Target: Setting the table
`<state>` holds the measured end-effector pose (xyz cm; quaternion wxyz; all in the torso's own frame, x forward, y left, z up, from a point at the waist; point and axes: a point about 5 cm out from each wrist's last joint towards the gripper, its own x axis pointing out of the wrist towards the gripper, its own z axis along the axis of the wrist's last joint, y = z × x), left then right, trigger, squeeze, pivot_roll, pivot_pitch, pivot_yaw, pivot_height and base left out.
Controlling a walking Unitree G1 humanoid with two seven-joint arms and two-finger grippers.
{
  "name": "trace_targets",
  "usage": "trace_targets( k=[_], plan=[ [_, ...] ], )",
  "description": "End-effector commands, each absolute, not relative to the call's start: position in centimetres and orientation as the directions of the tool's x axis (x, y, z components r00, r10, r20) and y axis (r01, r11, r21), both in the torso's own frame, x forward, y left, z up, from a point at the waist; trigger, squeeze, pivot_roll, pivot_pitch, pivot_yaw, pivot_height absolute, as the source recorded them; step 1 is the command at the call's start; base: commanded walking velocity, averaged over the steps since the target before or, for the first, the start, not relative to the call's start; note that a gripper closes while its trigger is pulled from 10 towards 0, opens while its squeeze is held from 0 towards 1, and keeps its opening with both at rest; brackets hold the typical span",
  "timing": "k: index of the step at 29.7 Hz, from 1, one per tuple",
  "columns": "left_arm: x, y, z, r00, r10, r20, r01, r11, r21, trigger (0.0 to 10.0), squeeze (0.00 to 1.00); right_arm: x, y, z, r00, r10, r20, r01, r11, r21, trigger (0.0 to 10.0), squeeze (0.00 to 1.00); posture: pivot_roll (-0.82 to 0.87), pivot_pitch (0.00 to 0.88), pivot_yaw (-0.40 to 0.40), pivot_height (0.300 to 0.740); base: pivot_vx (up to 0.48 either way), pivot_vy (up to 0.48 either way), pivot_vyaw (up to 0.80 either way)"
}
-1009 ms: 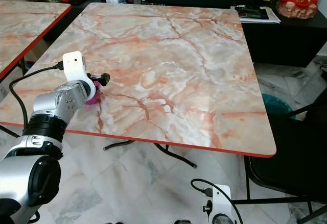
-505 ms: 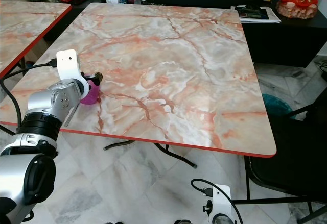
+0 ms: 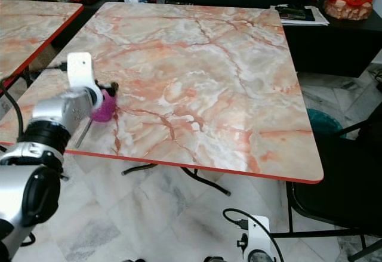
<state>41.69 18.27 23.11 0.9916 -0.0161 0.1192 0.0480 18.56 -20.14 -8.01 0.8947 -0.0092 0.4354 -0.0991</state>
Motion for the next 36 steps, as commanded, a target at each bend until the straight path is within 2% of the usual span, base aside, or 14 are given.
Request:
trace_targets(
  k=[1,17,36],
  plan=[
    [41.8,18.6,22.9,0.963,0.099,-0.252,-0.096,0.995,0.021,10.0,0.00,18.0,-20.1,-8.3,0.586,-0.189,-0.788,0.185,0.978,-0.098,10.0,0.00,-0.05,0.137,0.021,0.740,0.000,0.000,0.00],
    [41.8,20.4,22.7,0.960,0.041,-0.278,0.009,0.985,0.175,10.0,0.00,18.1,-20.2,-8.3,0.590,-0.191,-0.785,0.188,0.977,-0.096,10.0,0.00,-0.05,0.141,0.024,0.740,0.000,0.000,0.00],
    [41.3,20.8,20.8,0.939,-0.013,-0.344,0.071,0.985,0.158,10.0,0.00,18.1,-20.3,-8.2,0.593,-0.195,-0.781,0.189,0.977,-0.101,10.0,0.00,-0.06,0.142,0.016,0.740,0.000,0.000,0.00]
  ],
)
